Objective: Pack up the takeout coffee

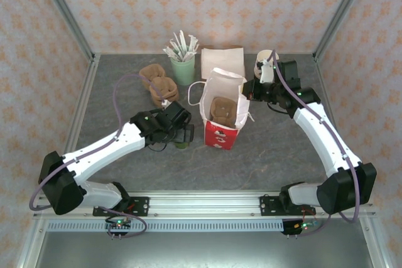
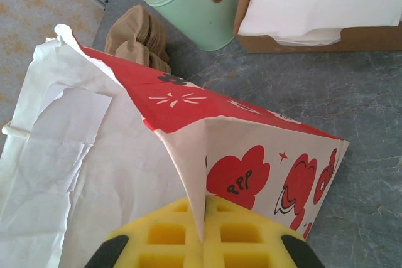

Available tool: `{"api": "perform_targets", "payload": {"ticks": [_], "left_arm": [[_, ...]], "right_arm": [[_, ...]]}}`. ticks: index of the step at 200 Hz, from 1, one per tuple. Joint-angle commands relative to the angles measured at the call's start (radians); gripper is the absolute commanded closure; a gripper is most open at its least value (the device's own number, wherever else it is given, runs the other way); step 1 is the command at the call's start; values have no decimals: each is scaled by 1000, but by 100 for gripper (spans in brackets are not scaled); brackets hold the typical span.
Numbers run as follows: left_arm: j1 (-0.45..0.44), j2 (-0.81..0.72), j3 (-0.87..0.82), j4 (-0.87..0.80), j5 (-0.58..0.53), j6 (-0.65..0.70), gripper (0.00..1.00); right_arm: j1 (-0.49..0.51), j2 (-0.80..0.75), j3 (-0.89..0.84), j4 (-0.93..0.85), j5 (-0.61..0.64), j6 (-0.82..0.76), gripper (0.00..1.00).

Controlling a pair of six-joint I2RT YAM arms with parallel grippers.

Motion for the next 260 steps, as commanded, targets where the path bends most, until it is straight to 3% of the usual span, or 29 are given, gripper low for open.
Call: {"api": "perform_targets", "payload": {"ticks": [1, 71, 144, 260], "left_arm": [[-11, 12, -8, 37, -47, 4, 6], [-11, 62, 14, 28, -104, -11, 8], [-13, 114, 34, 57, -82, -3, 19], [-29, 62, 15, 60, -78, -6, 15]], "right_arm": [[1, -10, 9, -26, 44, 19, 100], [3, -20, 4, -55, 74, 75, 100], [3, -42, -13, -66, 74, 92, 100], [5, -58, -22, -77, 78, 86, 100]]}}
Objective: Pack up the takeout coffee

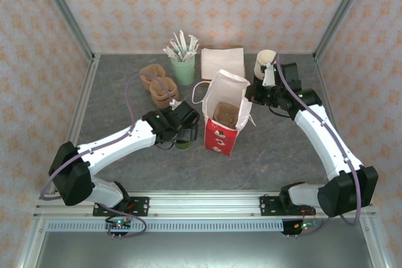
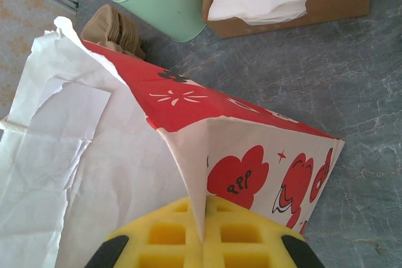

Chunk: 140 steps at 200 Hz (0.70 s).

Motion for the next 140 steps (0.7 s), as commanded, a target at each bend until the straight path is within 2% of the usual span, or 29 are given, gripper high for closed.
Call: {"api": "perform_targets", "payload": {"ticks": [1, 28, 72, 140], "left_arm": [[-6, -36, -1, -9, -29, -4, 15], [-6, -38, 11, -22, -36, 0, 15], [-6, -29, -4, -17, -10, 3, 7], [-6, 14, -17, -9, 9, 6, 11]], "right_arm": [[5, -35, -9, -14, 15, 3, 100], [5, -44, -16, -18, 16, 2, 100], [5, -65, -29, -21, 23, 3, 100], [5, -63, -25, -22, 26, 2, 100]]}}
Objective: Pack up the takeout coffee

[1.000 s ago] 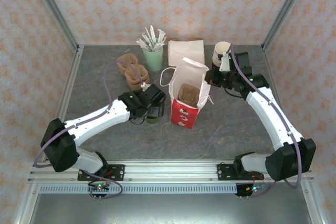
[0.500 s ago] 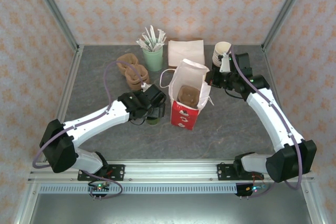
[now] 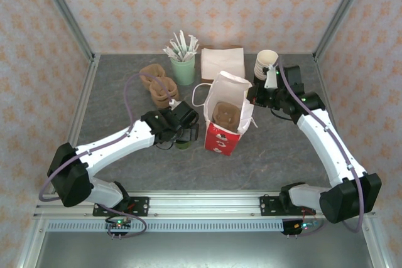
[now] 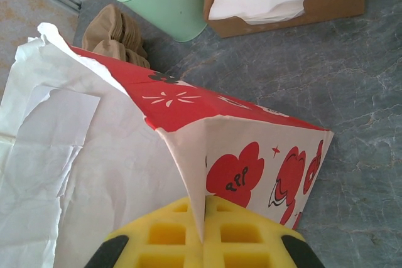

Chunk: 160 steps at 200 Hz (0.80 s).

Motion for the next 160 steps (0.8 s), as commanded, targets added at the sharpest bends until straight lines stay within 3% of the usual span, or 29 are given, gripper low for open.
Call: {"api": "perform_targets", "payload": {"ticks": [1, 160], "left_arm": [[-5, 24, -16, -9, -6, 5, 11], [-9, 30, -51, -1, -15, -1, 18]], "right_arm": [[5, -14, -4, -8, 18, 2, 100], [5, 2, 0, -5, 17, 2, 100]]}}
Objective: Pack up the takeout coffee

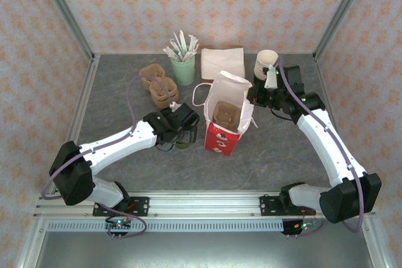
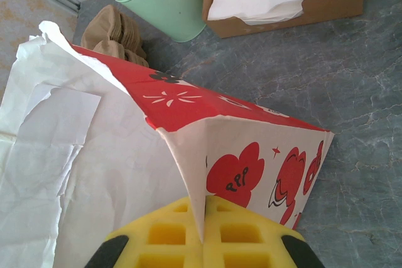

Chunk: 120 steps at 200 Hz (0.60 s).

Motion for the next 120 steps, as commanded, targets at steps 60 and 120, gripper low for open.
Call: {"api": "perform_targets", "payload": {"ticks": [60, 120], "left_arm": [[-24, 5, -51, -18, -25, -13, 16], [-24, -1, -60, -3, -10, -17, 32]], "right_arm": [[6, 0, -1, -6, 14, 3, 100], [5, 2, 3, -14, 17, -3, 100]]}}
